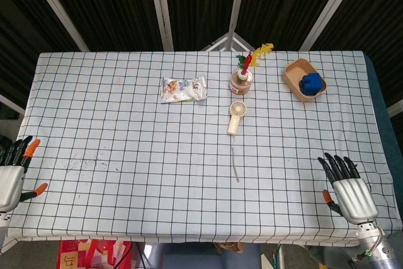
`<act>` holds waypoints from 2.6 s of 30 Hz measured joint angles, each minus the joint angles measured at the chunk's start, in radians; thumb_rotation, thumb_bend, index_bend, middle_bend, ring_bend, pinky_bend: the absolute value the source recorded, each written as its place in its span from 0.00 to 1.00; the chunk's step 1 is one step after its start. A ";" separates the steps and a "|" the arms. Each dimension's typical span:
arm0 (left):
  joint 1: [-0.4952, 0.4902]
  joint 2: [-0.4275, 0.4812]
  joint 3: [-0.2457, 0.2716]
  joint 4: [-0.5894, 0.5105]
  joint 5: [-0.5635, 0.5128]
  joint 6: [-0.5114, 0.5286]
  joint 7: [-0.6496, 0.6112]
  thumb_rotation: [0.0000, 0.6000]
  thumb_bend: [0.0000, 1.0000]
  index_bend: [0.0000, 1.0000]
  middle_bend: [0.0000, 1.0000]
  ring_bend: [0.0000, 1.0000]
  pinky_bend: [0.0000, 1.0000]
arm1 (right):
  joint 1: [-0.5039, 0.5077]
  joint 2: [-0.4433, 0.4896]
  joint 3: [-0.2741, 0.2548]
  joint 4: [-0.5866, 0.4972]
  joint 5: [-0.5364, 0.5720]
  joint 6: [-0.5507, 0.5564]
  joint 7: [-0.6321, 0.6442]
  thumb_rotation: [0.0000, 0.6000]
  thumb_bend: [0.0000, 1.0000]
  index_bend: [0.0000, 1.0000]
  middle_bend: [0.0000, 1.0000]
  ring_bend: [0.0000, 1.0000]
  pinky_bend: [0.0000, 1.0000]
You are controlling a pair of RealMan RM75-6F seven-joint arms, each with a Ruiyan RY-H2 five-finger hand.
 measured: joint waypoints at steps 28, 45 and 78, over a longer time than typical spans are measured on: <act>-0.006 0.008 0.006 -0.014 0.014 -0.013 -0.030 1.00 0.03 0.00 0.00 0.00 0.00 | 0.219 -0.092 0.145 0.021 0.038 -0.186 -0.032 1.00 0.66 0.00 0.77 0.82 0.81; -0.012 0.037 0.005 -0.020 -0.003 -0.041 -0.107 1.00 0.03 0.00 0.00 0.00 0.00 | 0.532 -0.378 0.257 0.240 0.371 -0.542 -0.238 1.00 0.81 0.00 0.81 0.86 0.83; -0.024 0.043 0.005 -0.021 -0.002 -0.057 -0.135 1.00 0.03 0.00 0.00 0.00 0.00 | 0.650 -0.527 0.225 0.475 0.594 -0.582 -0.264 1.00 0.81 0.00 0.81 0.86 0.83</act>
